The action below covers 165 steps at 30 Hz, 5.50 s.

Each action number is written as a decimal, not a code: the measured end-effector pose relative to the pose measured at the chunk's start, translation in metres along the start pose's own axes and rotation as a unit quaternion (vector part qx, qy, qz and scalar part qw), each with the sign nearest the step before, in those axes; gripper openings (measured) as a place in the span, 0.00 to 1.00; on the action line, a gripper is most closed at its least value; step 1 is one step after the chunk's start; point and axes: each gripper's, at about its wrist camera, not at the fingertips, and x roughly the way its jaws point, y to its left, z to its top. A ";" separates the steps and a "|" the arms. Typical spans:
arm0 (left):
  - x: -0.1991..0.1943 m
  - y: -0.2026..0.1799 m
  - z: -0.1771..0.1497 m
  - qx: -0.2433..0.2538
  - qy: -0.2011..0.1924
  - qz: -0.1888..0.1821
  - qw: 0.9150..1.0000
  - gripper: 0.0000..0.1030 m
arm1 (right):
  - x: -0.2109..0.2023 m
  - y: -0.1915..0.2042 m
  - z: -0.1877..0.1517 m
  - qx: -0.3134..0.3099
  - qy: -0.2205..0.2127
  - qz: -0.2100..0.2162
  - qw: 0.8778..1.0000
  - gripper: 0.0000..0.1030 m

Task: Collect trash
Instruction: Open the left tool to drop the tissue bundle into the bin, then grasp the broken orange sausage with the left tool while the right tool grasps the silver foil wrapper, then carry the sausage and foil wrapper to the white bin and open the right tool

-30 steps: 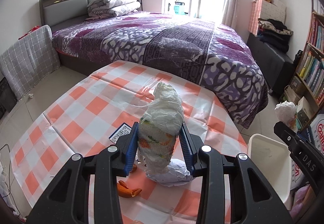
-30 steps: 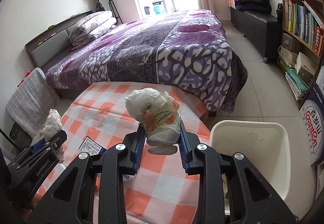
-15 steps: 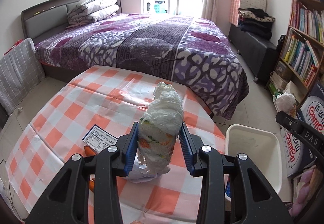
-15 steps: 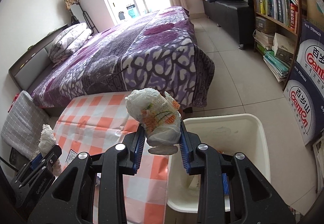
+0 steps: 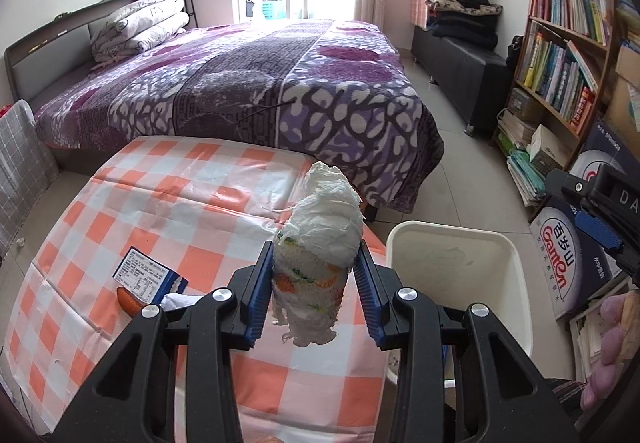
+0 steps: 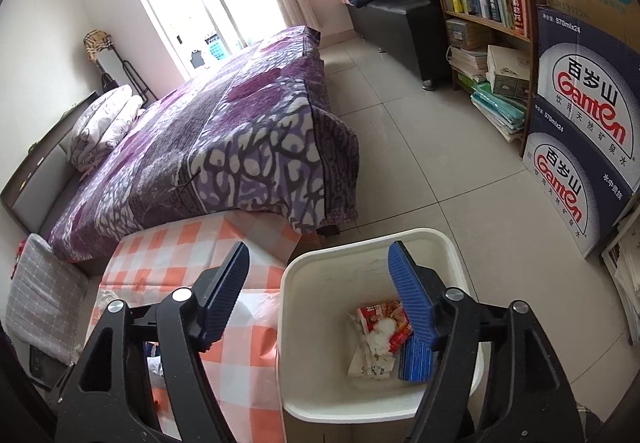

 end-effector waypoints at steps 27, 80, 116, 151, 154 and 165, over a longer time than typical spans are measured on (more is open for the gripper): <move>0.025 -0.062 -0.016 -0.015 0.100 -0.190 0.977 0.69 | -0.007 -0.066 0.019 0.116 0.001 -0.012 0.993 0.86; 0.056 0.246 -0.111 -0.140 0.260 0.046 0.954 0.42 | 0.091 0.235 -0.169 -0.455 0.172 0.117 0.866 0.88; -0.006 0.284 -0.054 -0.238 0.077 0.116 0.961 0.42 | 0.057 0.259 -0.150 -0.358 0.103 0.154 0.915 0.61; -0.024 0.198 -0.008 -0.184 -0.024 0.119 0.975 0.42 | 0.025 0.180 -0.083 -0.231 0.027 0.107 0.967 0.61; -0.023 0.185 -0.006 -0.173 -0.024 0.112 0.978 0.42 | 0.023 0.169 -0.076 -0.220 0.023 0.100 0.970 0.61; -0.018 0.134 0.002 -0.128 -0.024 0.087 0.988 0.42 | 0.012 0.124 -0.051 -0.173 0.008 0.076 0.982 0.61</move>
